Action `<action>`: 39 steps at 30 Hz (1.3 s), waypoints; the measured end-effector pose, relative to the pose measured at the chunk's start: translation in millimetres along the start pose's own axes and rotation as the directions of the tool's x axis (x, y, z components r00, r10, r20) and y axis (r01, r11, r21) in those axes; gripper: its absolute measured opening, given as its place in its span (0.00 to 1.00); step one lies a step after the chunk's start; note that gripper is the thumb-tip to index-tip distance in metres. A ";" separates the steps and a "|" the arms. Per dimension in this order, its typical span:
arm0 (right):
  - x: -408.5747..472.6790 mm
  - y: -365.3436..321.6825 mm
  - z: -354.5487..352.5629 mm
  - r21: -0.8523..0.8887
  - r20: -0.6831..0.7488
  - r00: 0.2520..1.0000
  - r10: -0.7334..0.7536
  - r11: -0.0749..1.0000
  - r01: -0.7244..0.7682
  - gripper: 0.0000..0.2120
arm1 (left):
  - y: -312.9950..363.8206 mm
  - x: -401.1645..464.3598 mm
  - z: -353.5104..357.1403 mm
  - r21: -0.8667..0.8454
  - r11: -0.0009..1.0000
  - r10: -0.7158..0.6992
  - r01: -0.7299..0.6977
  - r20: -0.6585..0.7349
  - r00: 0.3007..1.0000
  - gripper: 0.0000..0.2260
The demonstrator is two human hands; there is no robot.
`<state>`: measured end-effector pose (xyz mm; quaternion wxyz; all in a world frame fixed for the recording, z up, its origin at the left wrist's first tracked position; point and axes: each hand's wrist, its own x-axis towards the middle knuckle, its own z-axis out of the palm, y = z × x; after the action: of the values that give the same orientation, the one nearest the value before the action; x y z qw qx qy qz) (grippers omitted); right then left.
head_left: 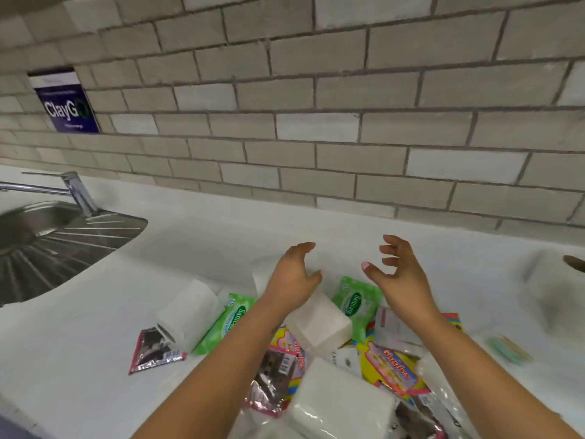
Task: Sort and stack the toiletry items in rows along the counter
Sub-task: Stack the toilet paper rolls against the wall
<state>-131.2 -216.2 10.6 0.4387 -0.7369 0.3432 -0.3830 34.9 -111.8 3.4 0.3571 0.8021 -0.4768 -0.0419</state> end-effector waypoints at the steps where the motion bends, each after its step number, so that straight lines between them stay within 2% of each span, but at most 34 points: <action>1: -0.1 -2.3 8.3 -0.006 0.002 1.000 0.003 1.000 -0.003 0.27 | -12.4 4.4 -5.2 0.031 0.999 -0.010 0.009 0.011 1.000 0.27; 4: -1.1 -6.4 29.0 -0.016 -0.005 1.000 0.014 1.000 -0.015 0.27 | -45.3 18.9 -15.2 0.201 0.980 -0.026 0.010 0.078 0.997 0.30; 8: -3.8 -7.7 47.6 -0.033 -0.032 0.999 0.041 0.999 -0.042 0.27 | -76.2 35.4 -22.5 0.451 0.892 -0.083 -0.046 0.261 0.962 0.37; 11: -6.4 -7.8 56.8 -0.052 -0.047 0.997 0.060 0.997 -0.062 0.28 | -91.4 45.5 -24.0 0.542 0.835 -0.118 -0.095 0.345 0.931 0.43; 13: -8.4 -7.4 60.5 -0.063 -0.058 0.996 0.066 0.996 -0.070 0.28 | -98.2 49.0 -22.4 0.542 0.833 -0.126 -0.114 0.386 0.914 0.46; 18: -12.3 -6.4 65.3 -0.061 -0.085 0.993 0.087 0.994 -0.093 0.28 | -107.0 48.6 -19.5 0.425 0.904 -0.131 -0.049 0.383 0.914 0.48; 23: -14.5 -8.6 68.7 -0.074 -0.082 0.992 0.091 0.993 -0.097 0.28 | -113.3 43.6 -23.2 0.360 0.933 -0.096 -0.004 0.259 0.961 0.44; 26: -14.7 -13.6 70.5 -0.047 -0.074 0.992 0.102 0.993 -0.105 0.29 | -106.0 42.0 -33.3 0.155 0.987 -0.079 0.050 0.187 0.979 0.44; 28: -13.7 -17.1 72.4 -0.012 -0.062 0.990 0.127 0.992 -0.128 0.31 | -94.1 39.8 -40.5 -0.022 0.999 -0.032 0.035 0.125 0.992 0.42; 32: -12.5 -24.4 75.4 0.157 0.011 0.982 0.188 0.970 -0.187 0.42 | -58.6 28.3 -49.1 -0.296 0.952 0.095 -0.073 0.059 0.994 0.35; 36: -13.8 -25.6 68.8 0.254 0.113 0.979 0.173 0.947 -0.196 0.55 | -21.7 15.3 -40.2 -0.464 0.879 0.155 -0.107 0.068 0.986 0.39; 39: -15.4 -24.7 52.8 0.341 0.082 0.988 0.127 0.928 -0.148 0.55 | 1.3 11.8 -21.9 -0.513 0.851 0.183 -0.114 0.086 0.979 0.40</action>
<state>-88.6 -173.6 12.0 0.5969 -0.6334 0.3083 -0.3840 49.3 -109.8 23.7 0.5247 0.6364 -0.5323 -0.1904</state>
